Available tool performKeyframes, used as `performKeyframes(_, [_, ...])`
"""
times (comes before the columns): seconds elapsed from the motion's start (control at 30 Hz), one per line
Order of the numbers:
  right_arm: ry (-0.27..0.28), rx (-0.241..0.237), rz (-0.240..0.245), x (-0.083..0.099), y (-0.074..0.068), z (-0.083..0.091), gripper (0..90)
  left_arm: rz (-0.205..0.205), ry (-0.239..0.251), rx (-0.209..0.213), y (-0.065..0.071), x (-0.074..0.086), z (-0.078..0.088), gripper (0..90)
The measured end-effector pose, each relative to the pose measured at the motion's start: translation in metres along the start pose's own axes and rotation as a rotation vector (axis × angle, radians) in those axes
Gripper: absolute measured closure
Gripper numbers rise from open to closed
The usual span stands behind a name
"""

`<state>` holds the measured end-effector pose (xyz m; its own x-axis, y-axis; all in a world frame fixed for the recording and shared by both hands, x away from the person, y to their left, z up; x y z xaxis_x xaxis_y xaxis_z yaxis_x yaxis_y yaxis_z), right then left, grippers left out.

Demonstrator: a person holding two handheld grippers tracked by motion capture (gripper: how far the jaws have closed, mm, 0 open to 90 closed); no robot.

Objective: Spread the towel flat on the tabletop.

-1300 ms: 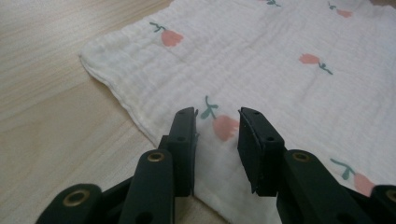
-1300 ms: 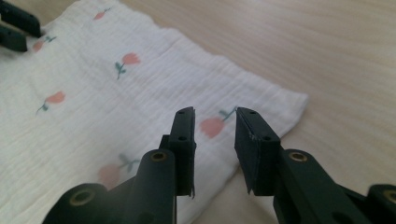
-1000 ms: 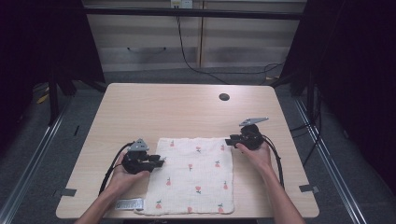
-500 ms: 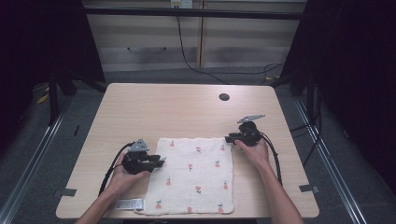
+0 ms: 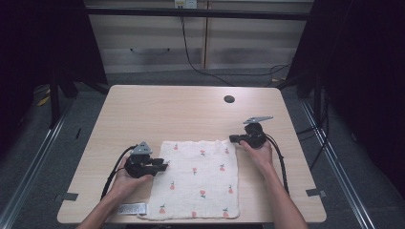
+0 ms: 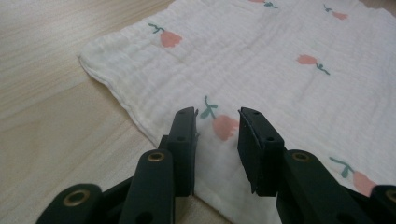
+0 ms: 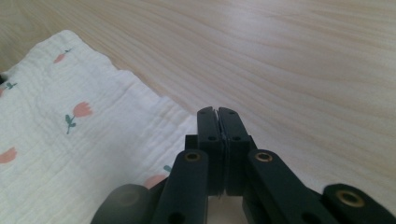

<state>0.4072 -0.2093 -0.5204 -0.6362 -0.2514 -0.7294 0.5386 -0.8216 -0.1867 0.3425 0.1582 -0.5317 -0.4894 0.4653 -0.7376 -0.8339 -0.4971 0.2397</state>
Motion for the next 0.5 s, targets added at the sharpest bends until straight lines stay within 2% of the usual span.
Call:
performKeyframes(0.07, [0.011, -0.003, 0.004, -0.001, -0.001, 0.003, 88.9, 0.020, 0.005, 0.005, -0.001, 0.000, 0.000, 66.9])
performKeyframes(0.13, [0.025, -0.007, 0.004, -0.002, -0.002, 0.006, 89.0, 0.022, 0.002, 0.010, -0.002, 0.000, 0.001, 67.2])
performKeyframes(0.17, [0.028, -0.010, 0.005, -0.003, -0.003, 0.007, 88.9, 0.018, 0.004, 0.004, -0.003, -0.001, 0.002, 67.3])
performKeyframes(0.37, [0.048, -0.011, 0.010, -0.006, -0.004, 0.011, 89.0, 0.058, 0.056, -0.024, -0.012, -0.010, 0.005, 65.9])
performKeyframes(0.43, [0.045, -0.007, 0.011, -0.007, -0.004, 0.010, 88.9, 0.061, 0.039, -0.034, -0.016, -0.012, 0.004, 65.0])
performKeyframes(0.5, [0.045, -0.008, 0.009, -0.007, -0.003, 0.010, 88.9, 0.063, 0.042, -0.038, -0.021, -0.017, 0.004, 63.8])
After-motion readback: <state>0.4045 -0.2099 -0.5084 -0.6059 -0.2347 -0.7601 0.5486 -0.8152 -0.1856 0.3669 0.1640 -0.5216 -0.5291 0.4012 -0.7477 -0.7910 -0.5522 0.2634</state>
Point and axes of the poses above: each handheld gripper's, and its own axes: z roughly backward along the jaws, x roughly out of its underside, y roughly to its right, the point moved 4 cm from there along -z, roughly forward along the jaws, and after that the axes turned 5 degrees about x, right-handed, at the moved point
